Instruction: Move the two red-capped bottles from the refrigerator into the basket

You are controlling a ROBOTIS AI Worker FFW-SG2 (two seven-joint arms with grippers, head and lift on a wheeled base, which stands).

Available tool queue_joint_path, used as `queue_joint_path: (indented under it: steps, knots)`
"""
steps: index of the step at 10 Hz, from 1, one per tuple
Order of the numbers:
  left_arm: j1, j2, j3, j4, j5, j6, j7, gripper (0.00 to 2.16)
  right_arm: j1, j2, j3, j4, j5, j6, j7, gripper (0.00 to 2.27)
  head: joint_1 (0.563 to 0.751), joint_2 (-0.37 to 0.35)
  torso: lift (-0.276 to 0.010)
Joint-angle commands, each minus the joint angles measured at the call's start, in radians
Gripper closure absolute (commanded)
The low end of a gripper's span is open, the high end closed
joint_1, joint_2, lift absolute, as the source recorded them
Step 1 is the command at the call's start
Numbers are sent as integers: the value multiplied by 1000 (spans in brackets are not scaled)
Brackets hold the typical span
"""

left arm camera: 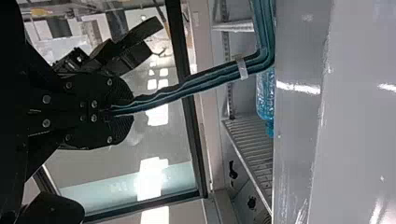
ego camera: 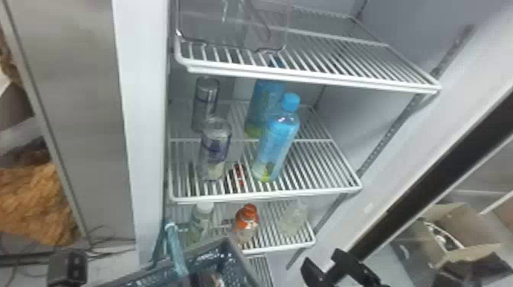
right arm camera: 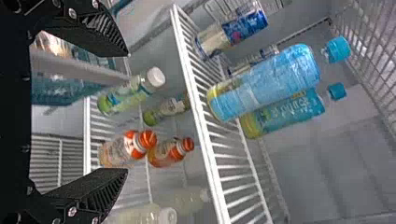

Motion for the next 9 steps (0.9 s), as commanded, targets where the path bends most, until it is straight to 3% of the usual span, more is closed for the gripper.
queue_joint_path:
  steps: [1, 6, 9]
  knots:
    - [1, -3, 1, 0, 0, 0, 0, 1170, 8, -8, 1, 63, 20, -109, 12, 147, 695, -350, 0]
    - [16, -14, 13, 0, 0, 2, 0, 1170, 104, -31, 3, 105, 112, -286, 33, 145, 695, -350, 0]
    - [16, -20, 17, 0, -2, 5, 0, 1170, 62, -34, 17, 174, 176, -355, 33, 147, 695, -350, 0]
